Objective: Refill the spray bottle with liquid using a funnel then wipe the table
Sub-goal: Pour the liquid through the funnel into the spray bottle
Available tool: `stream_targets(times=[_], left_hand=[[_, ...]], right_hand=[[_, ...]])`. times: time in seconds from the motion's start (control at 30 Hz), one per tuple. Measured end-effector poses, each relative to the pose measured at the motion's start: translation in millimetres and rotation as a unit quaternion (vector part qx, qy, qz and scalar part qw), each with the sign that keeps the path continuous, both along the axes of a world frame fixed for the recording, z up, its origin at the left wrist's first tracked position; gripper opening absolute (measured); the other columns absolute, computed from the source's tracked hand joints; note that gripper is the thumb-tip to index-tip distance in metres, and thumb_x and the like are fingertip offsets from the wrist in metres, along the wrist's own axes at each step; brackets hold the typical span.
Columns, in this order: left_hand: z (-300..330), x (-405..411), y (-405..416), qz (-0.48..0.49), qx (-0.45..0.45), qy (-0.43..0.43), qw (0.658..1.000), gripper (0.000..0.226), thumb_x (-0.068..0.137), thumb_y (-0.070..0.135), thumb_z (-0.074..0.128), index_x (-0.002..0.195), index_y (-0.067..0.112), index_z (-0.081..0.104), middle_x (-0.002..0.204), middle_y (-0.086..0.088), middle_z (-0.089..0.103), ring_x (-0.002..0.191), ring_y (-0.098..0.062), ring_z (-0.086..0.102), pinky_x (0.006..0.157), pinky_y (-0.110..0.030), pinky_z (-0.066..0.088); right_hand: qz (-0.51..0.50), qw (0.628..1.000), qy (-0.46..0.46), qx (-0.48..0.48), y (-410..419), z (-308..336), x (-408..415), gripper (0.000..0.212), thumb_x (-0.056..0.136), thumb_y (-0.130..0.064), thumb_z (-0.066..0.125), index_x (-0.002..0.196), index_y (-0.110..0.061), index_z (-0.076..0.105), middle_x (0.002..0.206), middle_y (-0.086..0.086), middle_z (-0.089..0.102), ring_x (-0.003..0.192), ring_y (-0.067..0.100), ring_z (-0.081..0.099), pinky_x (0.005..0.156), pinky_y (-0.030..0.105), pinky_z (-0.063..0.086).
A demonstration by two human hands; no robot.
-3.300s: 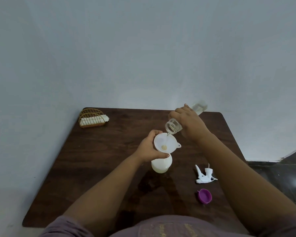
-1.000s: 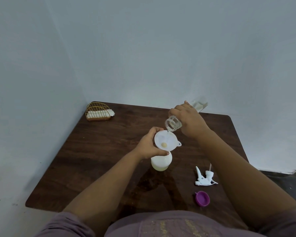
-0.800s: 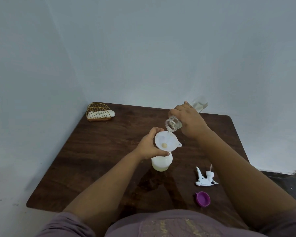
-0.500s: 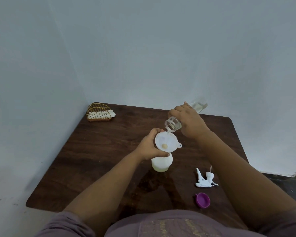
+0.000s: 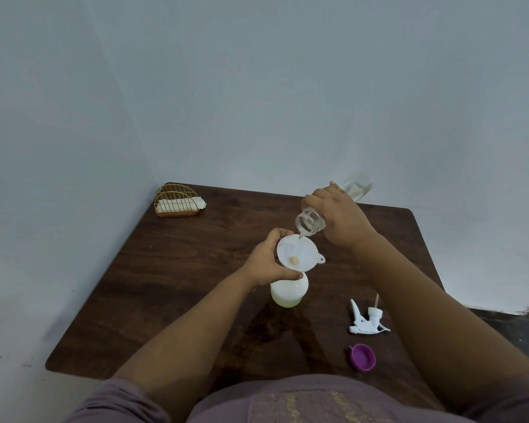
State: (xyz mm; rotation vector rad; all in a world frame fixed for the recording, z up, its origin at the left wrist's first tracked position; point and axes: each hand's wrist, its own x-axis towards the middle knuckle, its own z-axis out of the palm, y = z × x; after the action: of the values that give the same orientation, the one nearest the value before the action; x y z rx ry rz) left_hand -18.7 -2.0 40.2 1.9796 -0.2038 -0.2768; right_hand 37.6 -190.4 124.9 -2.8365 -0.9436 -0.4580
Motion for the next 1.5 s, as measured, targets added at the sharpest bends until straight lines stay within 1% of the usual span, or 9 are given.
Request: stream_targets(times=[0.17,0.3,0.47,0.6,0.73,0.9,1.07,1.33,1.5], left_hand=[[0.8,-0.6,0.7,-0.003,-0.002,0.000,1.000,0.081,0.066,0.024,0.088,0.130,0.031,0.040,0.126,0.008,0.050,0.114,-0.017,0.053,0.090,-0.029,0.053],[2.2,-1.0,0.3,-0.001,0.000,0.002,1.000,0.082,0.066,0.023,0.088,0.131,0.030,0.039,0.126,0.007,0.050,0.115,-0.017,0.053,0.092,-0.031,0.053],[1.9,-1.2,0.2,-0.003,-0.001,-0.001,1.000,0.082,0.066,0.023,0.089,0.131,0.030,0.039,0.124,0.009,0.050,0.113,-0.016,0.053,0.086,-0.024,0.051],[2.2,-1.2,0.5,-0.003,0.000,-0.001,1.000,0.081,0.066,0.023,0.089,0.130,0.031,0.039,0.124,0.010,0.050,0.113,-0.015,0.053,0.084,-0.021,0.050],[2.0,-1.5,0.5,-0.002,0.001,-0.003,1.000,0.082,0.066,0.023,0.089,0.130,0.030,0.039,0.124,0.009,0.050,0.113,-0.016,0.053,0.086,-0.024,0.050],[2.6,-1.3,0.6,-0.003,0.000,0.001,1.000,0.082,0.066,0.022,0.089,0.131,0.030,0.039,0.125,0.007,0.051,0.115,-0.017,0.053,0.091,-0.031,0.052],[4.3,-1.6,0.6,-0.003,0.006,0.001,1.000,0.083,0.065,0.022,0.089,0.131,0.029,0.039,0.126,0.007,0.051,0.115,-0.017,0.053,0.090,-0.030,0.052],[4.8,-1.6,0.8,-0.004,0.005,0.003,1.000,0.082,0.066,0.022,0.089,0.131,0.028,0.039,0.127,0.006,0.050,0.116,-0.017,0.052,0.091,-0.031,0.052],[4.6,-1.2,0.4,-0.005,0.007,0.001,1.000,0.082,0.066,0.022,0.088,0.132,0.028,0.039,0.126,0.007,0.050,0.115,-0.017,0.052,0.088,-0.027,0.051]], right_hand=[[-0.004,1.000,0.000,0.001,-0.1,-0.1,0.0,0.043,0.065,0.006,0.069,0.101,-0.016,0.061,0.091,0.004,0.061,0.094,0.027,0.057,0.113,0.041,0.023],[-0.004,1.000,-0.003,0.000,1.1,-0.4,0.0,0.044,0.064,0.005,0.070,0.100,-0.016,0.060,0.090,0.003,0.061,0.093,0.026,0.057,0.112,0.041,0.024],[-0.002,1.000,-0.004,0.001,0.7,-1.0,0.6,0.047,0.061,0.007,0.070,0.100,-0.016,0.060,0.090,0.003,0.060,0.091,0.026,0.057,0.111,0.042,0.025],[-0.001,1.000,-0.005,0.007,2.4,0.5,-0.8,0.044,0.062,0.007,0.070,0.099,-0.016,0.061,0.089,0.003,0.061,0.091,0.026,0.057,0.111,0.042,0.025],[-0.004,1.000,-0.004,0.004,2.3,1.0,-0.9,0.042,0.063,0.006,0.070,0.098,-0.016,0.061,0.090,0.004,0.061,0.091,0.027,0.057,0.112,0.041,0.024],[-0.004,1.000,-0.003,0.002,2.1,1.8,-1.8,0.043,0.063,0.005,0.070,0.100,-0.016,0.061,0.091,0.004,0.061,0.093,0.026,0.057,0.112,0.041,0.024],[-0.005,1.000,-0.002,0.004,1.6,3.4,-1.3,0.044,0.063,0.005,0.071,0.100,-0.016,0.061,0.092,0.004,0.062,0.094,0.027,0.057,0.113,0.041,0.022],[0.000,1.000,-0.009,0.004,0.5,3.3,-0.1,0.045,0.061,0.006,0.070,0.099,-0.016,0.061,0.090,0.003,0.061,0.092,0.027,0.057,0.111,0.041,0.024],[-0.001,1.000,-0.011,0.003,-0.3,-0.3,2.5,0.045,0.060,0.005,0.072,0.098,-0.018,0.060,0.088,0.001,0.060,0.089,0.025,0.057,0.111,0.040,0.025]])
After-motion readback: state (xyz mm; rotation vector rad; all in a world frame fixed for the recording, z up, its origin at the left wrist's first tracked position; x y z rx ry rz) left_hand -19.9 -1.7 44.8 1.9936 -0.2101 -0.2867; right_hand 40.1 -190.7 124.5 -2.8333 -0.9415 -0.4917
